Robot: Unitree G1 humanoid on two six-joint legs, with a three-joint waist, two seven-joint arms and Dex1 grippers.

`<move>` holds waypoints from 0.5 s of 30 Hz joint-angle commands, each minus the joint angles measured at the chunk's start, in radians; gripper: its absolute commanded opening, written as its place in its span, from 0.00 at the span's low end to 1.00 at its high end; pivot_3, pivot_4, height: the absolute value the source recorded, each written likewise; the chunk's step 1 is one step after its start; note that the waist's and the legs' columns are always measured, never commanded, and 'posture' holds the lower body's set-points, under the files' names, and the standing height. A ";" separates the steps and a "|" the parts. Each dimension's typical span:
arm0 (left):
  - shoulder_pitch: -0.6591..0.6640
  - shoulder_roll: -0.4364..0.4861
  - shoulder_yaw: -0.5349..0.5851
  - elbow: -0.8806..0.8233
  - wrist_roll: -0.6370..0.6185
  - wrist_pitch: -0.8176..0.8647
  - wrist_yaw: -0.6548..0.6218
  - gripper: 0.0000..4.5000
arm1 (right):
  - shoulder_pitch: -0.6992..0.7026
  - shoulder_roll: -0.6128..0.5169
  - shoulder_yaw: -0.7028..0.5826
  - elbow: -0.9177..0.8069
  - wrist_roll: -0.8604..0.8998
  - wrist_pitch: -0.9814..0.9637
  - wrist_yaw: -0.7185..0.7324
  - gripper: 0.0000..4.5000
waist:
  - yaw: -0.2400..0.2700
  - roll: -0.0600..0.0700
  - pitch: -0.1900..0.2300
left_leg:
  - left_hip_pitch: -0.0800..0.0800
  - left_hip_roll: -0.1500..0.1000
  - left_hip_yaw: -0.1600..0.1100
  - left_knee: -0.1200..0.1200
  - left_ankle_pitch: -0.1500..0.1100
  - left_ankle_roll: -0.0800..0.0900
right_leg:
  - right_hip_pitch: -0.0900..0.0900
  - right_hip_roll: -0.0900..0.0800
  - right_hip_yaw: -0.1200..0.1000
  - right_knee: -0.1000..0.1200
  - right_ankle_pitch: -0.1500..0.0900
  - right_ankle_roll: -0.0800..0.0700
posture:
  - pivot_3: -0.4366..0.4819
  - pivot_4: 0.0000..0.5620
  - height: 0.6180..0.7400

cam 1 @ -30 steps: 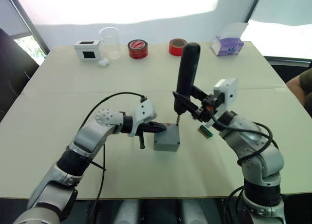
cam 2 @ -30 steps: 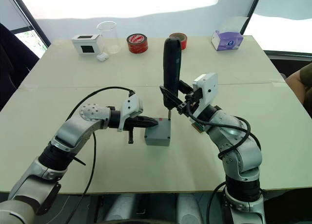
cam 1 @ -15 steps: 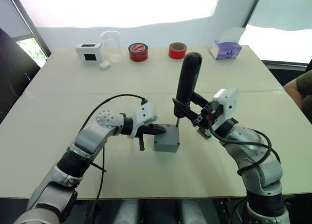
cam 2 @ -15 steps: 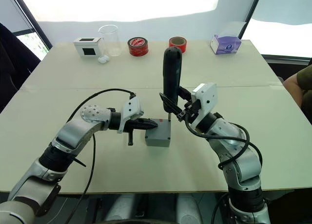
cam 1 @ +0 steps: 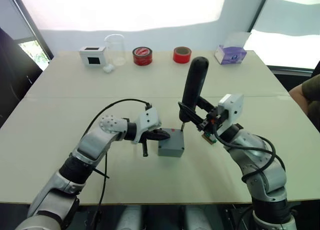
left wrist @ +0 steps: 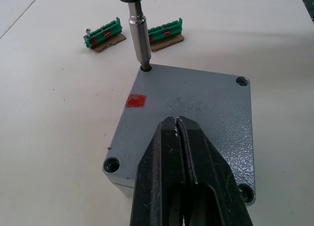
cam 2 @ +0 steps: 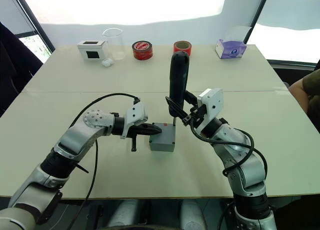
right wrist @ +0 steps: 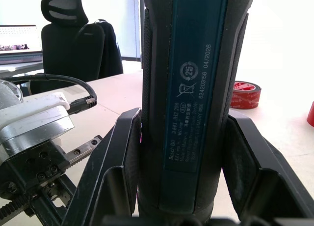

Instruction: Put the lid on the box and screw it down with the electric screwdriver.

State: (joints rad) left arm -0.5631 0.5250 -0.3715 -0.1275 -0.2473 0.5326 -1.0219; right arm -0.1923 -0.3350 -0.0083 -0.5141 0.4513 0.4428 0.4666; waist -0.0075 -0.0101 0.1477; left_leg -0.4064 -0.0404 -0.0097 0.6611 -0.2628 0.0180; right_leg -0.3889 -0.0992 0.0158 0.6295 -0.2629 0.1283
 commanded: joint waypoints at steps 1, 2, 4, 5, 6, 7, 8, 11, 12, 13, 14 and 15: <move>0.009 0.001 -0.018 0.004 0.019 0.001 -0.009 0.00 | 0.051 -0.017 0.032 0.084 -0.034 0.044 -0.006 0.40 | 0.000 0.000 0.000 | 0.000 0.000 0.000 0.000 0.000 0.000 | 0.000 0.000 0.000 0.000 0.000 0.000 | 0.48 0.27 1.00; 0.008 0.000 -0.018 0.006 0.020 0.000 -0.010 0.00 | 0.050 -0.018 0.034 0.085 -0.036 0.041 -0.006 0.40 | 0.000 0.000 0.000 | 0.000 0.000 0.000 0.000 0.000 0.000 | 0.000 0.000 0.000 0.000 0.000 0.000 | 0.48 0.27 1.00; 0.008 -0.001 -0.018 0.008 0.021 -0.002 -0.011 0.00 | 0.050 -0.019 0.036 0.086 -0.038 0.038 -0.006 0.40 | 0.000 0.000 -0.001 | 0.000 0.000 0.000 0.000 0.000 0.000 | 0.000 -0.001 0.000 0.000 0.000 -0.001 | 0.48 0.27 1.00; 0.008 -0.002 -0.018 0.008 0.022 -0.002 -0.011 0.00 | 0.050 -0.021 0.037 0.085 -0.038 0.036 -0.005 0.40 | 0.000 0.000 -0.001 | 0.000 0.000 0.000 0.000 0.000 0.000 | 0.000 -0.001 0.000 0.000 -0.001 -0.002 | 0.48 0.27 1.00; 0.008 -0.003 -0.018 0.010 0.023 -0.003 -0.011 0.00 | 0.050 -0.022 0.038 0.085 -0.038 0.035 -0.005 0.40 | 0.001 0.000 -0.001 | 0.000 0.000 0.000 0.000 0.000 0.000 | 0.000 -0.002 0.000 0.000 -0.002 -0.003 | 0.48 0.27 1.00; 0.007 -0.004 -0.018 0.012 0.024 -0.004 -0.011 0.00 | 0.050 -0.024 0.037 0.084 -0.037 0.035 -0.004 0.40 | 0.001 0.000 -0.001 | 0.000 0.000 0.000 0.000 0.000 0.000 | 0.000 -0.003 0.000 0.000 -0.002 -0.003 | 0.48 0.27 1.00; 0.007 -0.006 -0.018 0.014 0.025 -0.005 -0.012 0.00 | 0.049 -0.025 0.037 0.083 -0.036 0.035 -0.004 0.40 | 0.001 0.000 -0.001 | 0.000 0.000 0.000 0.000 0.000 0.000 | 0.000 -0.003 0.000 0.000 -0.002 -0.003 | 0.48 0.27 1.00; 0.006 -0.008 -0.017 0.017 0.029 -0.006 -0.013 0.00 | 0.047 -0.027 0.036 0.084 -0.036 0.034 -0.003 0.40 | 0.002 0.000 -0.001 | 0.000 0.000 0.000 0.000 0.000 0.000 | -0.001 -0.003 0.000 0.000 -0.002 -0.003 | 0.48 0.27 1.00; 0.007 -0.009 -0.017 0.016 0.029 -0.006 -0.013 0.00 | 0.047 -0.029 0.036 0.083 -0.035 0.034 -0.002 0.40 | 0.002 0.000 -0.001 | 0.000 0.000 -0.001 0.000 0.000 0.000 | -0.001 -0.003 0.000 -0.001 -0.002 -0.003 | 0.48 0.27 1.00; 0.009 -0.009 -0.016 0.015 0.030 -0.005 -0.013 0.00 | 0.046 -0.031 0.035 0.082 -0.034 0.034 -0.001 0.40 | 0.003 0.000 -0.001 | 0.000 0.000 -0.001 0.000 0.000 0.000 | -0.001 -0.004 0.000 -0.001 -0.002 -0.004 | 0.48 0.27 1.00; 0.010 -0.009 -0.015 0.013 0.031 -0.004 -0.013 0.00 | 0.044 -0.033 0.032 0.082 -0.033 0.035 0.001 0.40 | 0.004 0.000 -0.001 | 0.000 0.000 -0.001 0.000 -0.001 0.000 | -0.001 -0.004 0.000 -0.001 -0.002 -0.004 | 0.48 0.27 1.00; 0.012 -0.009 -0.015 0.013 0.032 -0.004 -0.012 0.00 | 0.041 -0.035 0.030 0.082 -0.030 0.036 0.002 0.40 | 0.004 0.000 -0.001 | 0.000 0.000 -0.001 0.000 -0.001 0.000 | -0.001 -0.004 0.000 -0.001 -0.002 -0.004 | 0.48 0.27 1.00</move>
State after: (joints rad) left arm -0.5627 0.5113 -0.3717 -0.1202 -0.2289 0.5191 -1.0300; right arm -0.1934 -0.3473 -0.0009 -0.5075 0.4485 0.4290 0.4671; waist -0.0033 -0.0100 0.1465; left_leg -0.4064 -0.0407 -0.0104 0.6606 -0.2634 0.0185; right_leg -0.3895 -0.1035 0.0157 0.6284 -0.2650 0.1246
